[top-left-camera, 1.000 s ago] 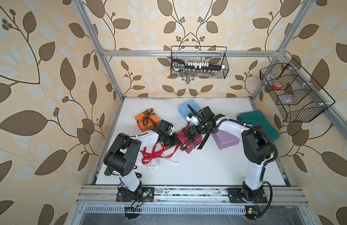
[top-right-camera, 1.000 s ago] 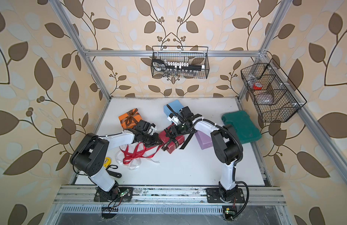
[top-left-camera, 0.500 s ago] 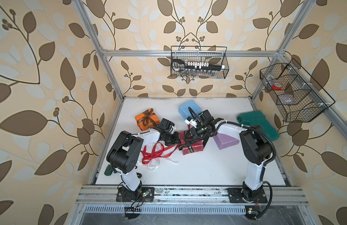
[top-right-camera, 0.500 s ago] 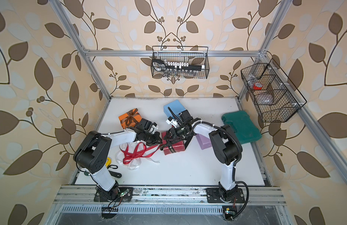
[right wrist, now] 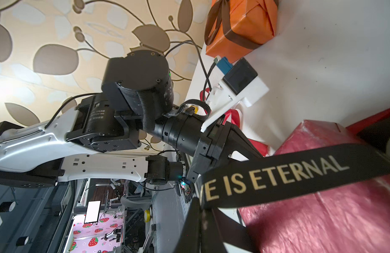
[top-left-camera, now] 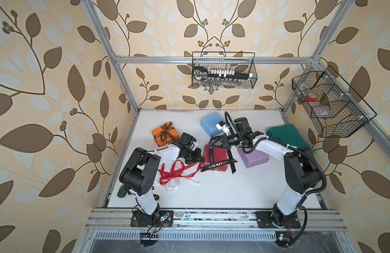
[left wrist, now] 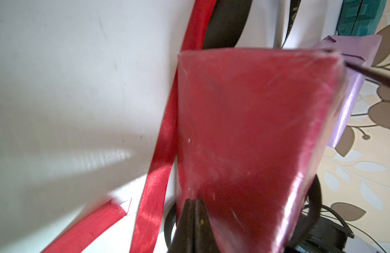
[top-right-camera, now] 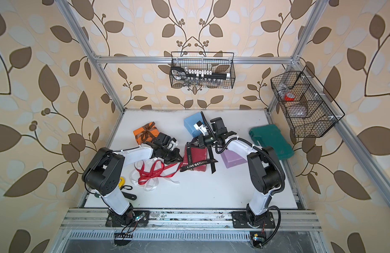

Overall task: Untie the ribbon bows on the gift boxes
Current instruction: Pull the ribbon from the gift box.

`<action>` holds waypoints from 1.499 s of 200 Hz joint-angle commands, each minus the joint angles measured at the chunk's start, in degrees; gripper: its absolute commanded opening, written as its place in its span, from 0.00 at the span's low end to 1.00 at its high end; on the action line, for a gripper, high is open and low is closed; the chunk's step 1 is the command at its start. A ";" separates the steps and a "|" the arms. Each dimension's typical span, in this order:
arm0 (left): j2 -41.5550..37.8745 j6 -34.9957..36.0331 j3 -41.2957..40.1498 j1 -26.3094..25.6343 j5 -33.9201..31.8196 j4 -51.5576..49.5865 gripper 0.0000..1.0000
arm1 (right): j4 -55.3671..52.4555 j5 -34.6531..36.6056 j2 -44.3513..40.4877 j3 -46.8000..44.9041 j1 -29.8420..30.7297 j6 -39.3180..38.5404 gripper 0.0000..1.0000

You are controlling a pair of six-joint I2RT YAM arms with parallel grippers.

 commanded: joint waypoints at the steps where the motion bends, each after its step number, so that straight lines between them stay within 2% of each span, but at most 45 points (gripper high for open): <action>1: -3.24 1.35 1.68 -0.70 1.11 -1.92 0.00 | 3.38 -1.57 -3.99 -0.92 -0.95 1.78 0.00; 81: -3.84 1.82 2.81 -0.69 0.71 -3.83 0.00 | 4.16 -3.28 -10.78 -0.60 -5.26 3.59 0.00; 127: -4.59 2.08 3.53 -0.69 0.10 -5.13 0.00 | 4.31 -4.37 -12.97 3.51 -6.60 5.23 0.00; 170: -5.42 4.10 6.37 -0.69 -2.09 -8.60 0.18 | 3.69 -4.53 -14.34 8.21 -8.96 6.41 0.00; 254: -6.48 4.94 9.13 -0.69 -3.66 -10.37 0.33 | 2.97 -5.36 -16.68 15.21 -13.34 7.67 0.00; 267: -6.68 5.23 9.65 -0.65 -3.97 -10.80 0.40 | 2.96 -5.45 -16.90 16.33 -14.15 7.86 0.00; 280: -6.81 5.41 10.23 -0.60 -3.99 -11.20 0.53 | 3.05 -5.41 -17.23 17.40 -14.89 8.23 0.00; 288: -6.90 5.51 10.61 -0.63 -4.03 -11.39 0.69 | 3.06 -5.35 -17.38 17.95 -15.24 8.32 0.00; 292: -6.88 5.58 10.82 -0.60 -3.95 -11.40 0.84 | 3.06 -5.36 -17.42 18.13 -15.41 8.40 0.00; 294: -6.87 5.64 10.93 -0.64 -3.87 -11.43 0.95 | 3.01 -5.28 -17.43 18.21 -15.52 8.41 0.00; 300: -6.81 5.60 11.43 -0.61 -3.82 -11.66 0.99 | 2.92 -5.17 -17.51 18.55 -15.73 8.50 0.00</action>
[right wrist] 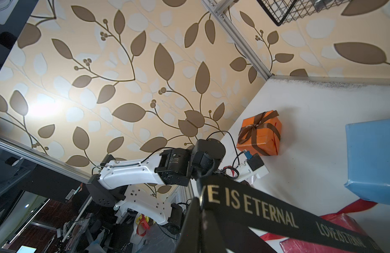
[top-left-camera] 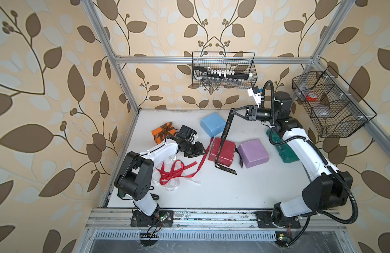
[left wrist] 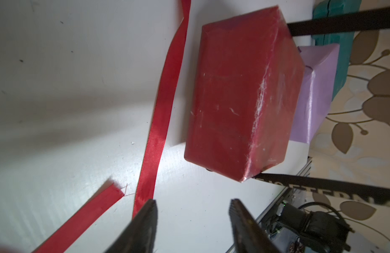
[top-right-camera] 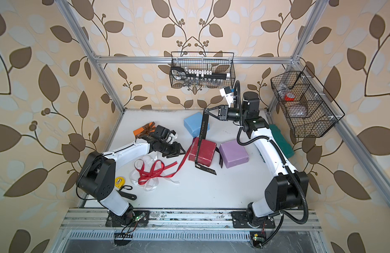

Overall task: Untie the ribbon bows on the gift boxes
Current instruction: Pull the ribbon from the gift box.

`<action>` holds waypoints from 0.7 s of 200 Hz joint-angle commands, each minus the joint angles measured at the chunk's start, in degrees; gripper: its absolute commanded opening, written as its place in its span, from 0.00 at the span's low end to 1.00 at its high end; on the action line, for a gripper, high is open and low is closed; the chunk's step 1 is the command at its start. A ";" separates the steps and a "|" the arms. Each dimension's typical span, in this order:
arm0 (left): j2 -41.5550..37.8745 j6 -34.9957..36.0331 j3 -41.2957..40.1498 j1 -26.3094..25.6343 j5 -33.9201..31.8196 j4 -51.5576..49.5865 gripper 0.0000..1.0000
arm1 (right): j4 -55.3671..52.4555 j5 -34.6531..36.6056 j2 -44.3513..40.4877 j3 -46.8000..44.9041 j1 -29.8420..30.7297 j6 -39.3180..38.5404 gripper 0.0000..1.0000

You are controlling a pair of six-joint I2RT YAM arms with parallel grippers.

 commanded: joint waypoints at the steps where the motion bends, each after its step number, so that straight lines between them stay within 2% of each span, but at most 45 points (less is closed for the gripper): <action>1: -2.74 1.22 3.00 -0.65 -0.38 -1.50 0.99 | 0.74 -1.23 -2.26 2.96 -0.87 0.61 0.00; 42: -3.73 1.19 5.21 -0.67 -0.25 -2.27 0.99 | 0.15 -1.21 -2.52 5.40 -2.14 0.98 0.00; 108: -4.76 1.77 7.20 -0.69 -0.60 -3.58 0.99 | -2.29 -0.59 -0.41 14.74 -3.16 1.05 0.00; 140: -5.11 1.88 6.65 -0.69 -1.13 -3.55 0.99 | -2.49 -0.08 0.27 15.35 -3.11 1.31 0.00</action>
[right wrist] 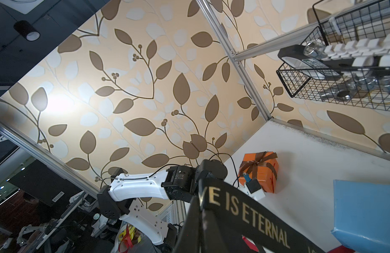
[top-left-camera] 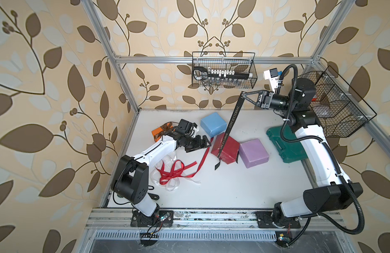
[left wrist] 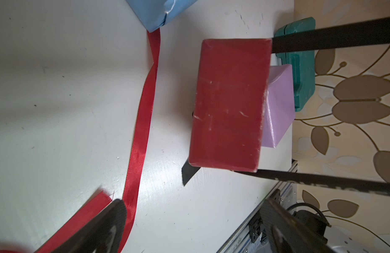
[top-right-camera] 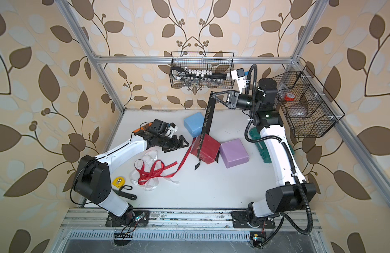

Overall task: Untie the ribbon bows on the gift boxes
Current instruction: Pull the ribbon from the gift box.

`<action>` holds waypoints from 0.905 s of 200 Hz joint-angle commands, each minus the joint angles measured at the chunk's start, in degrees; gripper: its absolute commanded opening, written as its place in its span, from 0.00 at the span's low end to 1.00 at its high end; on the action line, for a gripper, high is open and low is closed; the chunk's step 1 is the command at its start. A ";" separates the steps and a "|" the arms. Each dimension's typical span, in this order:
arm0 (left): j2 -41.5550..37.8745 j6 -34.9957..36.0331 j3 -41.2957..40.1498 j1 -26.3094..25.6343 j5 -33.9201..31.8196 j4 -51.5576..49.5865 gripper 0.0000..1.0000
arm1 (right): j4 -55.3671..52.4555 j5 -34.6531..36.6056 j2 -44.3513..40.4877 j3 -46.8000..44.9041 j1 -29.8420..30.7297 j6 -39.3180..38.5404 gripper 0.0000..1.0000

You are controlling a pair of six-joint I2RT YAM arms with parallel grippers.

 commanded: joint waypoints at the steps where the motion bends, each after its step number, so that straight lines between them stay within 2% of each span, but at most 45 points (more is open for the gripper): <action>1: -2.42 1.68 1.25 -0.69 -1.02 -0.72 0.99 | -0.39 0.08 1.33 1.52 -0.18 0.24 0.00; 33: -2.34 1.82 1.27 -0.69 -0.97 -0.99 0.99 | -2.17 -0.38 3.48 6.24 0.07 -0.11 0.00; 68: -2.28 1.73 0.64 -0.69 -1.04 -0.18 0.99 | 0.74 1.36 1.81 -3.71 0.72 -0.29 0.00; 93: -1.51 2.04 1.61 -0.69 -0.31 -0.55 0.99 | 2.13 0.91 1.52 -5.97 1.83 0.46 0.00; 122: -3.89 4.33 3.18 -0.69 -2.86 0.20 0.99 | 0.76 2.38 0.07 -10.47 4.99 -2.12 0.00; 149: -7.39 4.41 3.20 -0.69 -2.51 5.09 0.99 | 3.02 3.94 -2.92 -17.35 5.39 -1.48 0.00; 181: -10.59 2.87 3.56 -1.09 2.51 14.09 0.99 | 2.33 4.91 -4.64 -19.78 5.40 -1.93 0.00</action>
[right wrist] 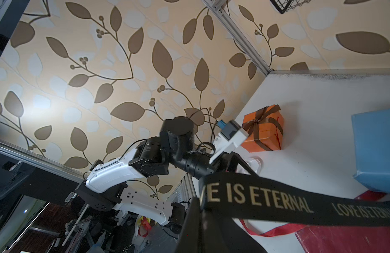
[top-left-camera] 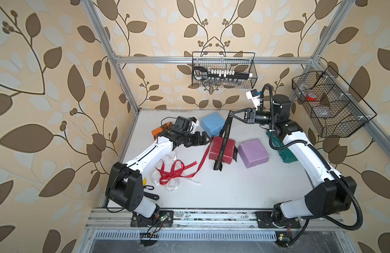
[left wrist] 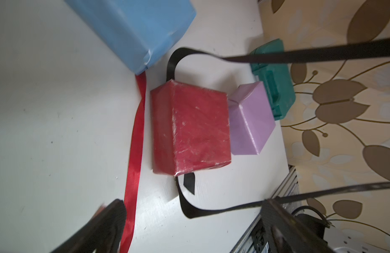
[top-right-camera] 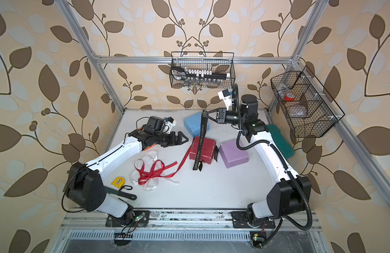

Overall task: Untie the ribbon bows on the gift boxes
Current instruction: Pull the ribbon from the gift box.

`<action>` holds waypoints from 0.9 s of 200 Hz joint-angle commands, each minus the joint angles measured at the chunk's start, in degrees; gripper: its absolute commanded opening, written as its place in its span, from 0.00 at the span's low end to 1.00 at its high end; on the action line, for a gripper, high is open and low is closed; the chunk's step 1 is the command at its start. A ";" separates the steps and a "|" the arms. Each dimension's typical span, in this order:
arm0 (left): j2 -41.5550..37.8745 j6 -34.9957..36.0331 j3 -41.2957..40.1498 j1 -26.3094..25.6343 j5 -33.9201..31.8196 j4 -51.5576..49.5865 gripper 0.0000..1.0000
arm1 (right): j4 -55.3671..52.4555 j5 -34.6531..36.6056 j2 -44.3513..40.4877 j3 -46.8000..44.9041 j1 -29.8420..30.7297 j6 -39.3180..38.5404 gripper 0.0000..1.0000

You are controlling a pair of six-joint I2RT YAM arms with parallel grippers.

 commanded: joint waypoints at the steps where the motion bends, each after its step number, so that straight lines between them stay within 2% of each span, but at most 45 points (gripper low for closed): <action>1: -4.63 0.31 2.39 -1.15 3.66 9.56 0.99 | 1.30 1.46 -2.14 -0.96 -0.18 -1.33 0.00; 47: -7.32 4.96 0.61 -4.78 5.46 20.99 0.99 | -1.81 3.73 -1.03 -2.69 0.23 -3.40 0.00; 83: -5.05 13.34 1.38 -10.37 2.12 26.80 0.99 | -1.50 3.84 -0.48 -2.18 3.06 -3.02 0.00; 105: -1.78 16.99 1.39 -11.39 0.33 31.16 0.99 | 0.28 2.04 -0.46 -2.02 3.50 -0.87 0.00; 149: 4.88 18.98 4.20 -11.40 -5.48 37.23 0.99 | 2.26 0.29 -2.58 -2.94 3.73 1.46 0.00; 180: 8.22 16.96 4.92 -11.42 -5.15 43.26 0.99 | 2.43 -0.06 -3.77 -3.99 3.68 2.06 0.00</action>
